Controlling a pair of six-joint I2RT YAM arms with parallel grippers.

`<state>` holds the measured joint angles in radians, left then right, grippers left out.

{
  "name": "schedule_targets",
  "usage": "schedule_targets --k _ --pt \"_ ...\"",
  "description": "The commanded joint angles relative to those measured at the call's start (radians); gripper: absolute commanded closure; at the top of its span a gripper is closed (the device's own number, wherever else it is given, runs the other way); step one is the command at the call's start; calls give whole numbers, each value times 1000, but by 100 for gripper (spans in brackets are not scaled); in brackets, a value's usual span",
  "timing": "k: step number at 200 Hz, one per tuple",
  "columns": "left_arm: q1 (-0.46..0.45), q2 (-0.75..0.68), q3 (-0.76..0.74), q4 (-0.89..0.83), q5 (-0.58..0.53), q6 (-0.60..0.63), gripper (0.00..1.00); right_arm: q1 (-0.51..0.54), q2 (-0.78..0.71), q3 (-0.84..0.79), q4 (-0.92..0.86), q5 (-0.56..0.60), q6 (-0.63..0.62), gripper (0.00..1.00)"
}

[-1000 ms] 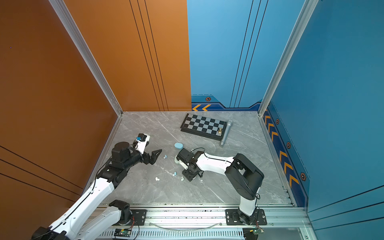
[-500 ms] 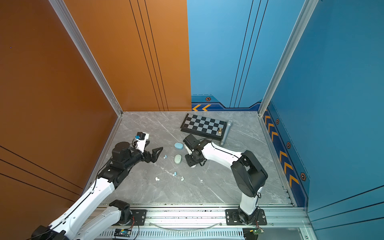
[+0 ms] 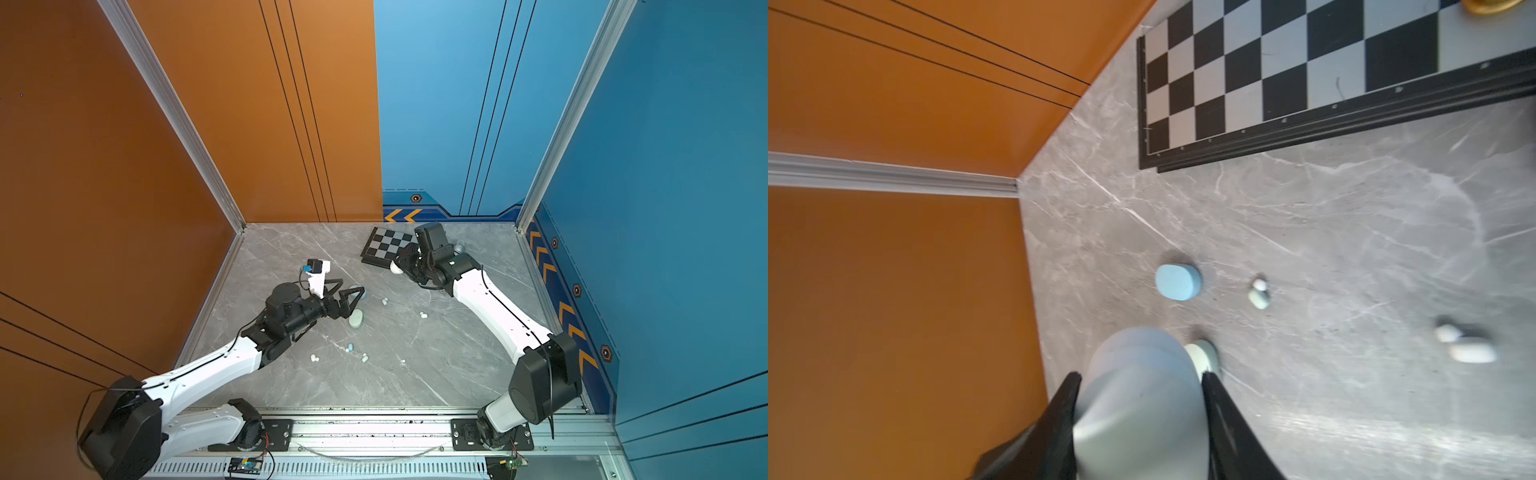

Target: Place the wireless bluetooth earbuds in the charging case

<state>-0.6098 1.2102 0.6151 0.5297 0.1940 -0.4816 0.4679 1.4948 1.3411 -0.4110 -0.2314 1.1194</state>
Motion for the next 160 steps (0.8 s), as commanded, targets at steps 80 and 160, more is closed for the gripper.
schedule_targets --k 80,160 --pt "-110 278 206 402 -95 -142 3 20 -125 -80 211 -47 303 73" --pt "-110 375 314 418 -78 -98 13 34 -162 -99 234 -49 346 74"
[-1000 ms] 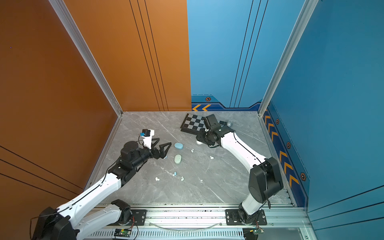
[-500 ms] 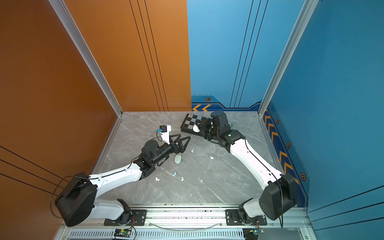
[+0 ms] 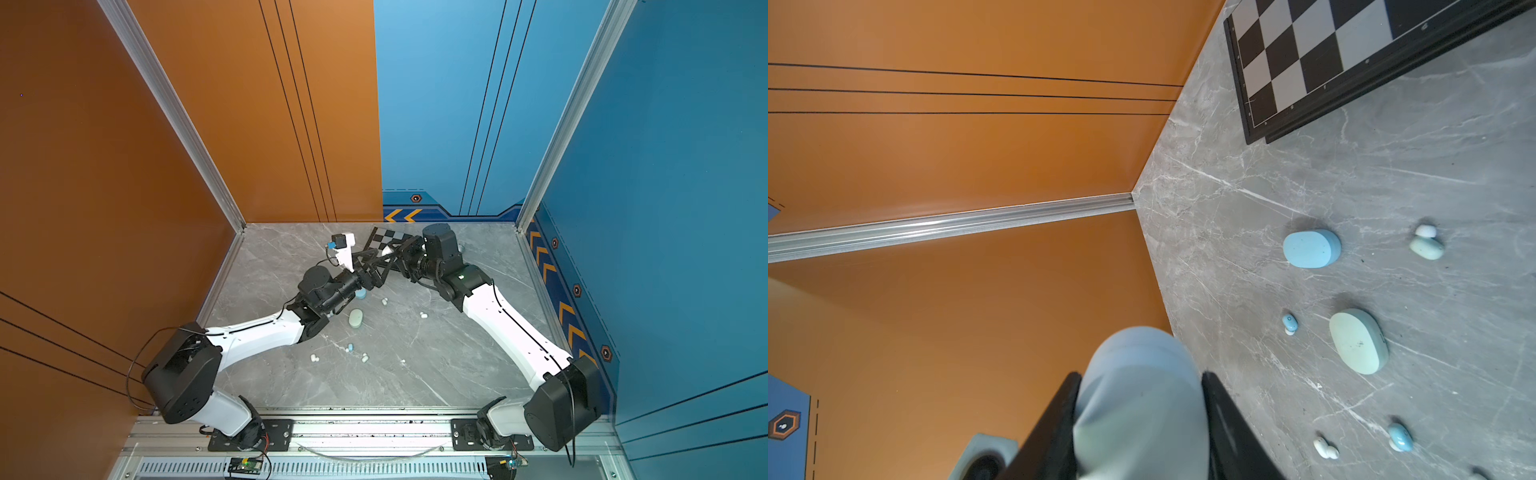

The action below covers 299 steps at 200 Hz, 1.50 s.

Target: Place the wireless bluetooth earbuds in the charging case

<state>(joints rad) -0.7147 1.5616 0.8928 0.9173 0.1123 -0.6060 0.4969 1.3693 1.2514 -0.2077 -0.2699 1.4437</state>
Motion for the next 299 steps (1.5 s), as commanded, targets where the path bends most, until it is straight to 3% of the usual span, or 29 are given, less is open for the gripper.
schedule_targets --k 1,10,85,153,173,190,209,244,263,276,299 --pt "-4 25 38 30 4 25 13 6 -36 -9 31 -11 22 74" --pt "-5 32 44 30 17 27 19 6 -39 -11 39 -12 24 74" --pt "6 49 64 28 49 35 43 22 -45 -15 47 -13 35 75" --pt "14 62 86 28 115 23 83 22 -52 -22 47 4 31 74" --pt "20 52 71 27 134 34 86 11 -52 -15 47 -8 -8 68" --pt "35 31 42 22 151 40 87 -7 -56 -3 42 -42 -78 53" --pt "65 -9 4 -18 183 41 89 -37 -68 4 27 -119 -187 38" --pt "148 -84 -7 -264 366 45 90 -93 -95 7 -73 -330 -512 33" --pt "204 -118 11 -439 500 31 90 -100 -132 15 -226 -377 -854 33" --pt "246 -138 17 -552 572 -7 90 -89 -175 -5 -331 -334 -1114 33" --pt "315 -169 37 -783 699 -44 91 -31 -295 -131 -350 -284 -1530 37"
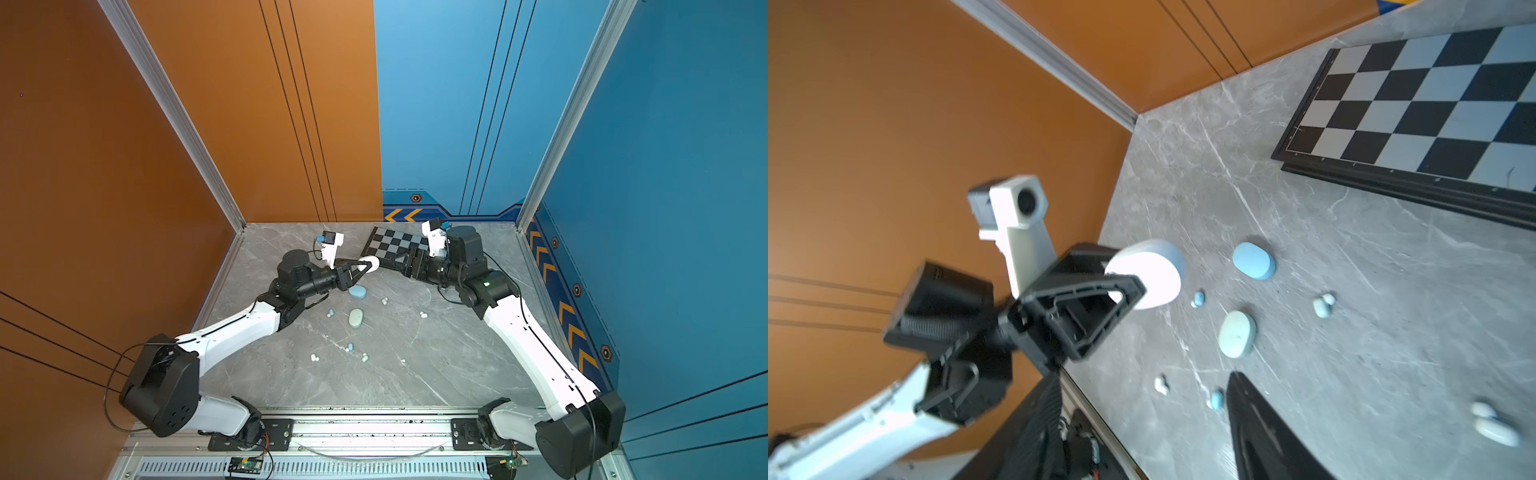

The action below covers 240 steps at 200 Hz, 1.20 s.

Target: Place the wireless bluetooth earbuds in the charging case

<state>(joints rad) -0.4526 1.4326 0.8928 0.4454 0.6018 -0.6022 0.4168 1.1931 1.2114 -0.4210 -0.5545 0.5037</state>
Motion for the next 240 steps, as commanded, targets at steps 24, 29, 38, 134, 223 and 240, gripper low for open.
schedule_targets --k 24,29,38,134,223,240 --pt "97 -66 35 -525 335 -29 91 130 -243 -245 -59 100 -888 36" --pt "102 -71 32 -569 353 -18 91 139 -255 -262 -46 111 -917 36" --pt "110 -83 22 -622 387 -5 91 149 -261 -277 -32 111 -950 37" --pt "75 -92 -31 -642 566 -114 94 359 -96 -272 132 168 -972 35" --pt "43 -66 -5 -687 562 -90 95 387 70 -241 212 150 -992 34" --pt "37 -62 -4 -697 562 -84 94 395 90 -233 213 149 -993 35"
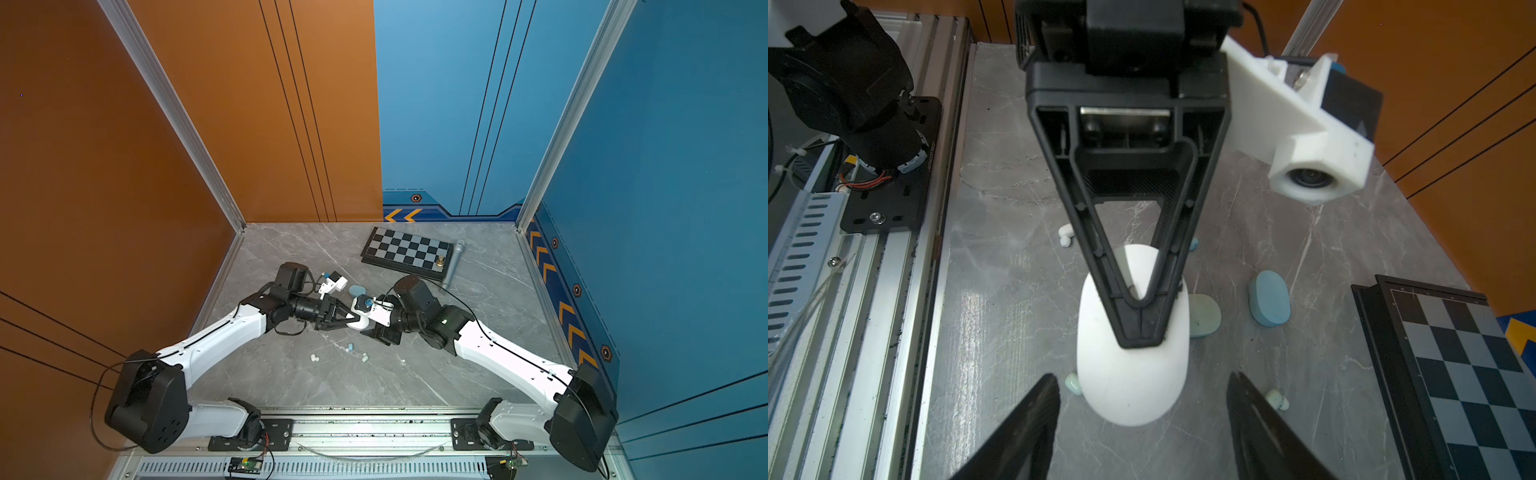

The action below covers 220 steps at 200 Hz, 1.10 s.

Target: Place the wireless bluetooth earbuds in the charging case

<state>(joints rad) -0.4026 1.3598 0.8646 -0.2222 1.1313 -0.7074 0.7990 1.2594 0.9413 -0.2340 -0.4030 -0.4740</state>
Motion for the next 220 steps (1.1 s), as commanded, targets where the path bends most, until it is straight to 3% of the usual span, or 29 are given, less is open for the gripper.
schedule_targets --k 1,104,153,168,190,220 --pt "-13 11 24 -30 33 22 95 12 25 37 26 -1 -15 36" --pt "-18 27 43 -62 29 60 95 32 48 63 12 18 -22 53" --pt "-18 25 47 -64 31 60 92 35 46 66 3 21 -25 71" --pt "-15 23 49 -64 19 63 85 34 39 64 2 24 -28 76" --pt "-14 1 51 -64 -22 89 61 28 24 62 -16 13 -31 78" --pt "-19 -110 41 -63 -136 219 39 -7 -9 73 -80 -55 -15 82"
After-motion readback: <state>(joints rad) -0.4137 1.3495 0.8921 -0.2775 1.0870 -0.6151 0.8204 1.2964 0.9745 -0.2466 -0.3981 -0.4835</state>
